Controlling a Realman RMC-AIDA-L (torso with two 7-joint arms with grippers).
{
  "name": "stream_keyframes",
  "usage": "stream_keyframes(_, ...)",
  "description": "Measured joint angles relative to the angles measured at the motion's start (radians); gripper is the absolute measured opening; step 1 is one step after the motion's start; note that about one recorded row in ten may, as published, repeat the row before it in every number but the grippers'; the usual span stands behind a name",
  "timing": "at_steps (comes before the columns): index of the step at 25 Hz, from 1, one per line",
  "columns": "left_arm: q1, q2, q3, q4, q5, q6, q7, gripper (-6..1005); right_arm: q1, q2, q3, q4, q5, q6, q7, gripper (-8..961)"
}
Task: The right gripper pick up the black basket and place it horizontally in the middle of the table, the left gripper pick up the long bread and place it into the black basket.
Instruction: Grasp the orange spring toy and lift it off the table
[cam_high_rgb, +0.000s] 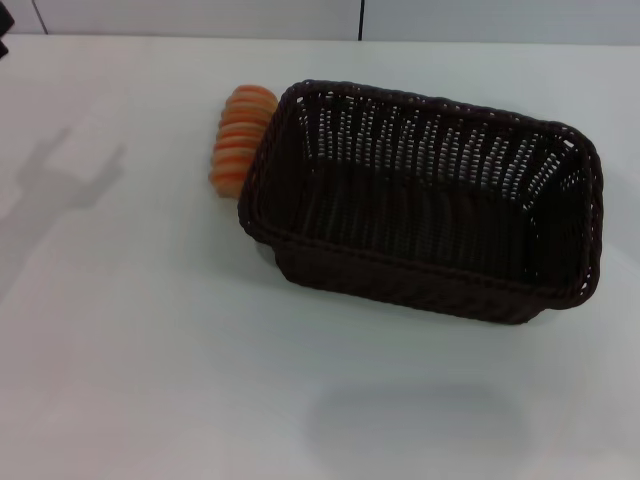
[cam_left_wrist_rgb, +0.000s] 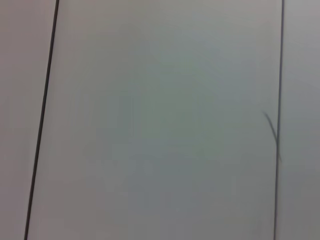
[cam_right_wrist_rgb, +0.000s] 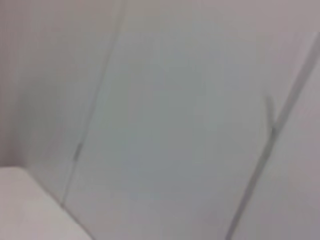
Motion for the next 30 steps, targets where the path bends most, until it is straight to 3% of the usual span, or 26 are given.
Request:
stream_keyframes(1,0.0,0.0,0.0,0.006,0.0,0.0,-0.003,852,0.0,0.0,0.0,0.0,0.0,0.0,0.0,504)
stream_keyframes(2,0.0,0.0,0.0,0.013,0.0,-0.001,-0.005,852,-0.075,0.0,0.004,-0.002,0.07,-0.033,-0.038,504)
stream_keyframes(3,0.0,0.0,0.0,0.013,0.0,-0.001,-0.005,852,-0.075,0.0,0.004,-0.002,0.07,-0.033,-0.038,504)
stream_keyframes(7,0.002,0.001,0.004,0.039,0.01,-0.002,-0.036,852,-0.207,0.003,-0.005,-0.028,0.146,-0.065,-0.134,503)
stream_keyframes(13,0.008,-0.002,0.005,0.098,0.104,-0.028,-0.102,852,-0.272,0.007,-0.019,-0.103,0.149,-0.116,-0.136,502)
stream_keyframes(18,0.017,-0.005,0.012,0.157,0.159,-0.055,-0.145,852,-0.321,0.007,-0.072,-0.142,0.101,-0.246,-0.129,501)
stream_keyframes(21,0.017,-0.006,0.012,0.164,0.167,-0.056,-0.15,852,-0.352,0.008,-0.114,-0.122,-0.01,-0.323,-0.059,501)
stream_keyframes(22,0.019,-0.006,0.012,0.17,0.173,-0.056,-0.152,852,-0.366,0.008,-0.145,-0.097,-0.135,-0.364,0.041,500)
stream_keyframes(23,0.019,-0.006,0.012,0.17,0.173,-0.056,-0.152,852,-0.366,0.008,-0.145,-0.097,-0.135,-0.364,0.041,500)
stream_keyframes(25,0.021,-0.006,0.012,0.179,0.184,-0.061,-0.156,852,-0.375,0.008,-0.177,-0.068,-0.283,-0.383,0.159,500)
stream_keyframes(27,0.022,-0.006,0.013,0.201,0.23,-0.075,-0.171,852,-0.382,0.007,-0.24,-0.034,-0.526,-0.389,0.337,499)
stream_keyframes(30,0.023,-0.006,0.017,0.225,0.273,-0.09,-0.19,852,-0.39,0.006,-0.282,-0.026,-0.634,-0.391,0.416,499)
